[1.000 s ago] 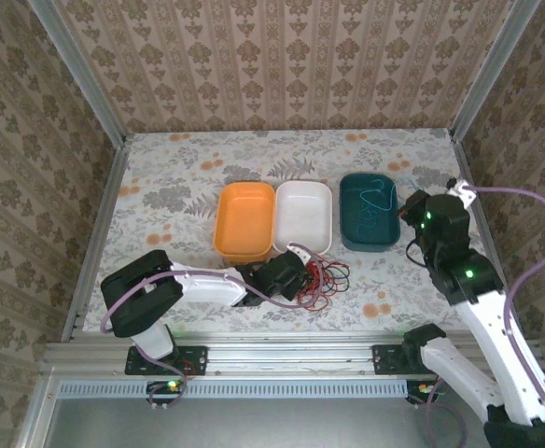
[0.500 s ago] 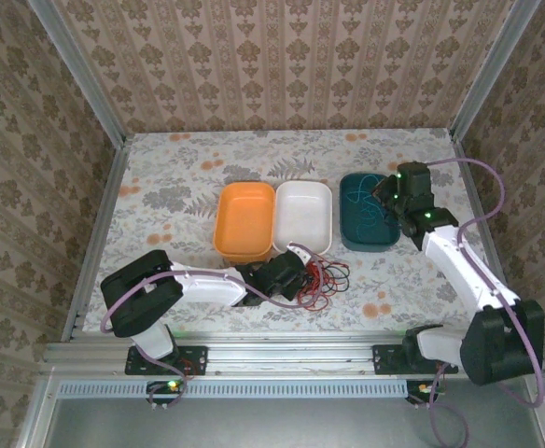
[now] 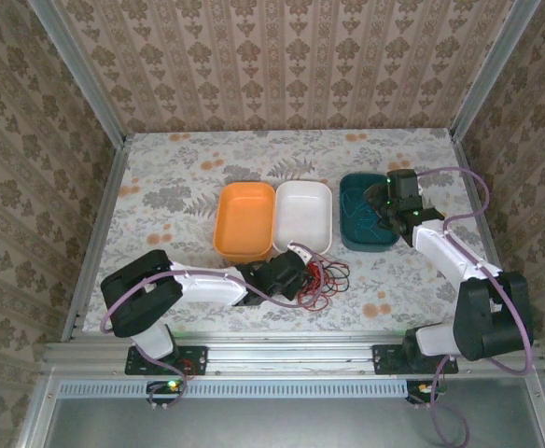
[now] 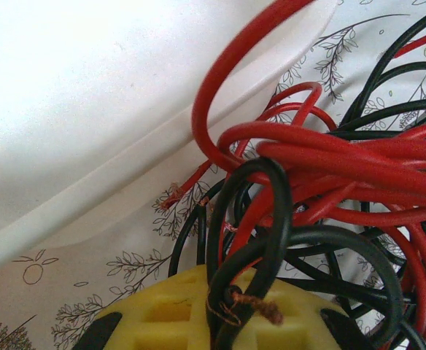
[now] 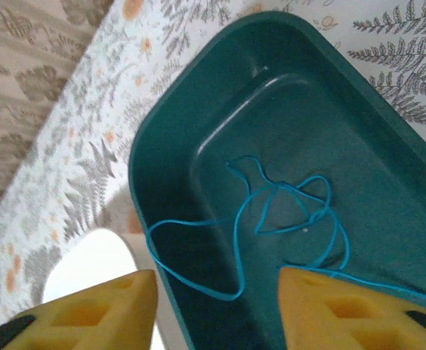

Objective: Untangle the cables

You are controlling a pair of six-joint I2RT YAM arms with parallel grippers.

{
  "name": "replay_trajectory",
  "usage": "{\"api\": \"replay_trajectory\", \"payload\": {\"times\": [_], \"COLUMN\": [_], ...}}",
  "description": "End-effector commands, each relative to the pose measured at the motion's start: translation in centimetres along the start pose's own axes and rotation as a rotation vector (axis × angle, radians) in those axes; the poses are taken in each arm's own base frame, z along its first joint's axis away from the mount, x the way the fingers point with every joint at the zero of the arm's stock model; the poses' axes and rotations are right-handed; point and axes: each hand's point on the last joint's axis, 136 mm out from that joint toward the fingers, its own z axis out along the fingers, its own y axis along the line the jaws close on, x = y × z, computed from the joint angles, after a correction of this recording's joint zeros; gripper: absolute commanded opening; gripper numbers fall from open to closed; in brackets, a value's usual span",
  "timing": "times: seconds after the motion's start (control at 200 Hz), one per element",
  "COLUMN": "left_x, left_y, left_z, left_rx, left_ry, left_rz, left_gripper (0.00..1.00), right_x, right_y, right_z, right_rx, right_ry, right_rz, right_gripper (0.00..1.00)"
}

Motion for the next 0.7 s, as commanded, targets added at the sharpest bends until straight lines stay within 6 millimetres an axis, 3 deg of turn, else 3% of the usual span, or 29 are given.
{"api": "replay_trajectory", "payload": {"times": [0.0, 0.095, 0.235, 0.385, 0.695], "left_x": [-0.8, -0.9, -1.0, -1.0, -1.0], "left_y": [-0.3, -0.4, -0.5, -0.7, -0.8], "left_z": [-0.6, -0.8, -1.1, -1.2, -1.1], "left_rx": [0.013, 0.023, 0.035, 0.05, 0.052], "left_ry": [-0.035, -0.052, -0.064, -0.065, -0.06], "left_rz": [0.014, 0.01, 0.006, 0.011, 0.016], "left_gripper": [0.0, 0.0, 0.0, 0.0, 0.0], "right_x": [0.9, 3.6, 10.1, 15.4, 18.2], "right_y": [0.4, 1.2, 2.6, 1.6, -0.7], "right_z": [-2.4, -4.0, -6.5, -7.7, -6.3], "right_rx": [-0.003, -0.079, -0.232, -0.271, -0.187], "right_ry": [0.046, 0.121, 0.31, 0.462, 0.549], "right_rz": [-0.135, -0.268, -0.486, -0.628, -0.779], "right_gripper": [0.51, 0.52, 0.52, 0.55, 0.57]}}
